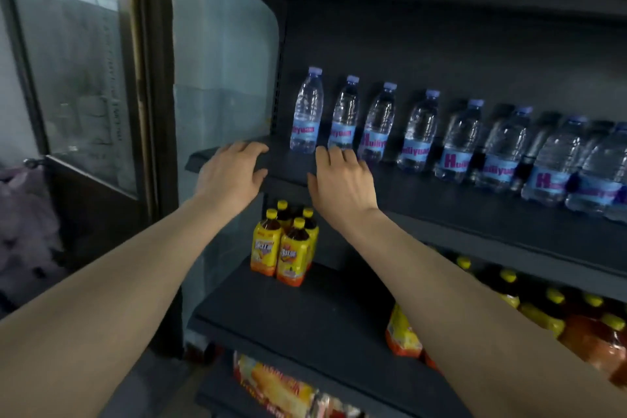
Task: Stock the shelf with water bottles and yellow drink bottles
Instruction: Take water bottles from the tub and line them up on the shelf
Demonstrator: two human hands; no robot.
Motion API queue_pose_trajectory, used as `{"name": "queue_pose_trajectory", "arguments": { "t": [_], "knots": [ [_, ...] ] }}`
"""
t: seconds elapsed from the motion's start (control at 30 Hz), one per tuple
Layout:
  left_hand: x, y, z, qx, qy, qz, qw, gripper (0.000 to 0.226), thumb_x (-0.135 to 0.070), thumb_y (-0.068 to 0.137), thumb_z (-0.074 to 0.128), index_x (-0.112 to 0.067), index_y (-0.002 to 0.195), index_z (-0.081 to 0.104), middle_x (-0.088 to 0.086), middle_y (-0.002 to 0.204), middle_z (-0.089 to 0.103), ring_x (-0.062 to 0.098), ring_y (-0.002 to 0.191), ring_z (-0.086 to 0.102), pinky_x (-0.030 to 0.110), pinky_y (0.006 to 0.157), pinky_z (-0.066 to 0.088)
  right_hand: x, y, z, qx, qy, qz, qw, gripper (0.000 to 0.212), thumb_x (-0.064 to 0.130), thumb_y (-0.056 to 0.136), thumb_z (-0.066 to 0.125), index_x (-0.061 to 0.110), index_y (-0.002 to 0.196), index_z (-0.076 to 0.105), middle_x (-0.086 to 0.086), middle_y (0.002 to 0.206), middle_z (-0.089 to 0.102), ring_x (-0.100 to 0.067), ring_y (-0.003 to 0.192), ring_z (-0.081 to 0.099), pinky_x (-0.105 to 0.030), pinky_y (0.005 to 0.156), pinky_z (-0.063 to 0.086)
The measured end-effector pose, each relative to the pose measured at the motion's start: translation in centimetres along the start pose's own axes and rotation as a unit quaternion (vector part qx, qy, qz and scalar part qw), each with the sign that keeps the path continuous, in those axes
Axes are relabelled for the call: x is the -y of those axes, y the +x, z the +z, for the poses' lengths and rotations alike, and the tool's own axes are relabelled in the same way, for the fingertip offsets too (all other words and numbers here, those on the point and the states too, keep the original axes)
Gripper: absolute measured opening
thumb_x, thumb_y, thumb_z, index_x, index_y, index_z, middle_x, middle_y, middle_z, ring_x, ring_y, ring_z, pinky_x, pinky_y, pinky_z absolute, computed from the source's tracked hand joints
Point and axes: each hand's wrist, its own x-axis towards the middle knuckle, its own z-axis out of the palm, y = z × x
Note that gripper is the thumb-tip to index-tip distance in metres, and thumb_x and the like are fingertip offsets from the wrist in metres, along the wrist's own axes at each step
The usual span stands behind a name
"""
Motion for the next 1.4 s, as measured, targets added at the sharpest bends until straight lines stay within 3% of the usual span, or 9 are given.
{"name": "queue_pose_trajectory", "arguments": {
  "t": [0.13, 0.23, 0.47, 0.7, 0.8, 0.93, 1.1, 1.3, 1.4],
  "knots": [
    [-1.3, -7.4, 1.3, -0.021, 0.007, 0.005, 1.0, 0.041, -0.024, 0.094, 0.062, -0.017, 0.133, 0.056, 0.01, 0.13, 0.056, 0.034, 0.122, 0.049, 0.046, 0.096, 0.047, 1.3, -6.4, 0.4, -0.014, 0.018, -0.031, 0.999, 0.037, 0.028, 0.088, 0.064, 0.007, 0.118, 0.062, -0.012, 0.107, 0.064, -0.033, 0.096, 0.06, -0.044, 0.078, 0.05],
    [-1.2, -12.7, 3.8, 0.01, 0.006, 0.003, 1.0, 0.038, -0.024, 0.094, 0.06, -0.016, 0.131, 0.057, 0.01, 0.13, 0.056, 0.035, 0.121, 0.049, 0.048, 0.093, 0.049, 2.5, -11.4, 1.6, -0.013, 0.035, -0.058, 0.998, 0.032, 0.019, 0.082, 0.067, 0.008, 0.112, 0.064, -0.01, 0.104, 0.064, -0.033, 0.097, 0.059, -0.041, 0.078, 0.049],
    [1.0, -27.1, 12.8, 0.134, -0.015, -0.052, 0.99, 0.038, -0.02, 0.09, 0.063, -0.016, 0.127, 0.059, 0.012, 0.125, 0.058, 0.038, 0.114, 0.051, 0.047, 0.093, 0.048, 6.5, -26.7, 8.7, 0.152, 0.084, -0.042, 0.984, 0.032, 0.022, 0.084, 0.066, 0.008, 0.113, 0.064, -0.011, 0.104, 0.063, -0.032, 0.094, 0.059, -0.042, 0.076, 0.049],
    [4.9, -44.0, 23.5, 0.256, -0.037, -0.119, 0.959, 0.036, -0.02, 0.08, 0.07, -0.016, 0.116, 0.065, 0.009, 0.11, 0.064, 0.036, 0.101, 0.058, 0.045, 0.084, 0.05, 12.5, -42.8, 16.4, 0.301, 0.098, -0.044, 0.947, 0.029, 0.014, 0.087, 0.062, 0.009, 0.115, 0.062, -0.01, 0.1, 0.063, -0.033, 0.093, 0.06, -0.043, 0.078, 0.052],
    [6.4, -51.4, 27.4, 0.304, -0.055, -0.136, 0.941, 0.038, -0.018, 0.078, 0.072, -0.015, 0.115, 0.063, 0.01, 0.107, 0.064, 0.038, 0.1, 0.059, 0.048, 0.085, 0.049, 15.0, -49.1, 19.4, 0.357, 0.111, -0.042, 0.926, 0.037, 0.016, 0.083, 0.065, 0.01, 0.12, 0.06, -0.011, 0.102, 0.063, -0.033, 0.094, 0.059, -0.044, 0.078, 0.052],
    [7.3, -59.5, 30.8, 0.359, -0.032, -0.146, 0.921, 0.038, -0.014, 0.069, 0.08, -0.013, 0.105, 0.069, 0.008, 0.1, 0.067, 0.037, 0.089, 0.062, 0.038, 0.071, 0.05, 18.0, -57.1, 23.6, 0.42, 0.105, -0.034, 0.901, 0.042, 0.016, 0.078, 0.07, 0.008, 0.118, 0.06, -0.011, 0.098, 0.063, -0.033, 0.088, 0.061, -0.042, 0.073, 0.051],
    [9.4, -70.1, 36.0, 0.43, -0.022, -0.158, 0.888, 0.039, -0.022, 0.075, 0.078, -0.018, 0.112, 0.068, 0.006, 0.109, 0.066, 0.034, 0.098, 0.061, 0.04, 0.075, 0.052, 21.3, -66.8, 29.2, 0.507, 0.084, -0.042, 0.857, 0.041, 0.014, 0.069, 0.077, 0.012, 0.108, 0.064, -0.008, 0.09, 0.064, -0.032, 0.083, 0.063, -0.038, 0.066, 0.051],
    [10.3, -79.4, 42.5, 0.486, -0.019, -0.171, 0.857, 0.036, -0.025, 0.071, 0.082, -0.018, 0.104, 0.069, 0.006, 0.101, 0.068, 0.035, 0.088, 0.063, 0.041, 0.071, 0.053, 24.7, -75.8, 35.1, 0.568, 0.058, -0.039, 0.82, 0.047, 0.02, 0.064, 0.083, 0.011, 0.107, 0.066, -0.006, 0.082, 0.067, -0.028, 0.076, 0.065, -0.035, 0.064, 0.05],
    [10.5, -82.6, 45.4, 0.5, -0.018, -0.163, 0.85, 0.034, -0.025, 0.073, 0.081, -0.016, 0.104, 0.071, 0.007, 0.098, 0.069, 0.035, 0.086, 0.065, 0.039, 0.07, 0.052, 26.0, -79.3, 37.8, 0.598, 0.056, -0.045, 0.798, 0.054, 0.024, 0.072, 0.08, 0.01, 0.121, 0.062, -0.008, 0.095, 0.068, -0.028, 0.085, 0.066, -0.036, 0.068, 0.05]
  ]
}}
